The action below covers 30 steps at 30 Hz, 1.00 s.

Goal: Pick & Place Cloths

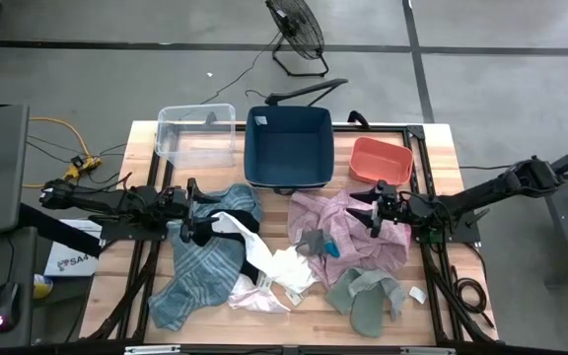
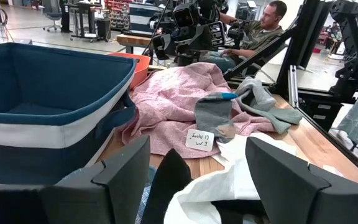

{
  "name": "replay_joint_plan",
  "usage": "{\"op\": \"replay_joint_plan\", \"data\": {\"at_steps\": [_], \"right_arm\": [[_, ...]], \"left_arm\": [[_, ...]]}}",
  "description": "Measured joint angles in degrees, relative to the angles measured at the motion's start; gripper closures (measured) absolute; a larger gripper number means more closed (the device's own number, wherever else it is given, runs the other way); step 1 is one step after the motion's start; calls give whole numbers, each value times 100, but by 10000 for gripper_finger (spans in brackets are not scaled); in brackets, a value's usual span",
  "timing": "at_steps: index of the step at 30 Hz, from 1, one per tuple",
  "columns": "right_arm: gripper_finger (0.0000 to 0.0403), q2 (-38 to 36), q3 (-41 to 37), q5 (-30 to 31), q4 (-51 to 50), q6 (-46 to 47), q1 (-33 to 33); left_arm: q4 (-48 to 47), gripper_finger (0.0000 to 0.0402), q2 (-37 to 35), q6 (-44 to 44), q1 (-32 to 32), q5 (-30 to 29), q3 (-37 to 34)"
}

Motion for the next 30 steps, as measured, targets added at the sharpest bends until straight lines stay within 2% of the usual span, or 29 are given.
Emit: {"op": "replay_joint_plan", "data": {"at_steps": [14, 17, 24, 30], "right_arm": [[133, 0, 1, 2, 3, 1, 0], [133, 0, 0, 207, 164, 2, 0], [133, 0, 21, 231, 567, 628, 0], [133, 0, 727, 351, -178, 276, 40]], "left_arm": [[2, 144, 0, 0, 0, 0, -2], [17, 144, 2, 0, 0, 0, -4], [22, 144, 2, 0, 0, 0, -7], [26, 144, 2, -1, -1, 0, -7]]}}
